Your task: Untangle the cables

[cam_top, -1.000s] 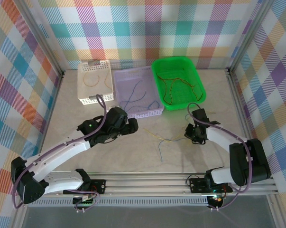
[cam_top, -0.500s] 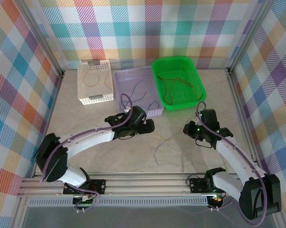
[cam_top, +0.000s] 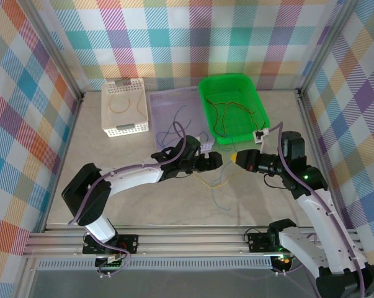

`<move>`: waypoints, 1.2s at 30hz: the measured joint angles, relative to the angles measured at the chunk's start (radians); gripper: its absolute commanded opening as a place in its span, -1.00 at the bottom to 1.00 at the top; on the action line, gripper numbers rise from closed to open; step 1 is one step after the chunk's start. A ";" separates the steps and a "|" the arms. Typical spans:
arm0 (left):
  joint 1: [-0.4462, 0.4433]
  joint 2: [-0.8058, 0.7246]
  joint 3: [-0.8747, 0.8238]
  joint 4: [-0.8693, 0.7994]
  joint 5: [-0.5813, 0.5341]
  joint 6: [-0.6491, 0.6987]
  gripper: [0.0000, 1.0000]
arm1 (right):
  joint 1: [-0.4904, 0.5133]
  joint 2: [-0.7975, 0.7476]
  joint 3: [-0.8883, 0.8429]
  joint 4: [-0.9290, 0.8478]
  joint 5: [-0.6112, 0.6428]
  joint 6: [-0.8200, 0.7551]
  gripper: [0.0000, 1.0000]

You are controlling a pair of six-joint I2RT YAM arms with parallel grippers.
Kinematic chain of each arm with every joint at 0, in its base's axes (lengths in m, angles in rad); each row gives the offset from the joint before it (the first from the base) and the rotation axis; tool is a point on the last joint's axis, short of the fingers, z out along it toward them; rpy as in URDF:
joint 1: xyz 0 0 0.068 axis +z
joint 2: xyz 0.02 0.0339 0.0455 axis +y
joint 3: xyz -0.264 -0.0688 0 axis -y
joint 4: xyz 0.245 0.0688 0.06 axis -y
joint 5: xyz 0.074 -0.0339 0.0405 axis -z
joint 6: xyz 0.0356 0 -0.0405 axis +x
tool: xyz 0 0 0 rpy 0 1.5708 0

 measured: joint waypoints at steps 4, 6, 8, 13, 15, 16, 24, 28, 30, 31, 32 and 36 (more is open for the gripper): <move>-0.009 -0.016 -0.057 0.039 0.013 0.000 0.94 | 0.000 0.005 0.063 -0.032 -0.014 -0.001 -1.00; -0.009 -0.048 -0.098 0.042 0.008 0.001 0.94 | 0.000 0.024 0.132 -0.039 -0.016 -0.001 -1.00; -0.009 -0.111 -0.153 0.034 -0.009 0.002 0.93 | 0.000 0.055 0.209 -0.039 -0.019 -0.001 -1.00; -0.010 -0.366 -0.309 -0.010 -0.101 0.004 0.93 | 0.002 0.179 0.375 -0.019 -0.038 0.000 -1.00; -0.010 -0.486 -0.373 -0.035 -0.144 0.000 0.92 | 0.006 0.246 0.423 -0.010 -0.045 0.004 -1.00; -0.010 -0.551 -0.408 -0.052 -0.165 -0.004 0.92 | 0.010 0.287 0.449 -0.005 -0.047 0.008 -1.00; -0.013 -1.057 -0.573 -0.305 -0.301 -0.075 0.90 | 0.089 0.663 0.682 0.017 -0.026 0.004 -1.00; -0.014 -1.236 -0.592 -0.429 -0.350 -0.104 0.90 | 0.113 0.887 0.850 0.016 -0.011 -0.005 -1.00; -0.014 -1.289 -0.603 -0.475 -0.367 -0.117 0.89 | 0.125 0.999 0.962 -0.003 -0.002 -0.012 -1.00; -0.015 -1.305 -0.609 -0.497 -0.373 -0.124 0.89 | 0.132 1.061 1.028 -0.016 0.003 -0.015 -1.00; -0.015 -1.316 -0.616 -0.520 -0.380 -0.127 0.89 | 0.138 1.120 1.096 -0.032 0.010 -0.019 -1.00; -0.015 -1.324 -0.628 -0.581 -0.395 -0.138 0.89 | 0.152 1.339 1.371 -0.118 0.025 -0.032 -1.00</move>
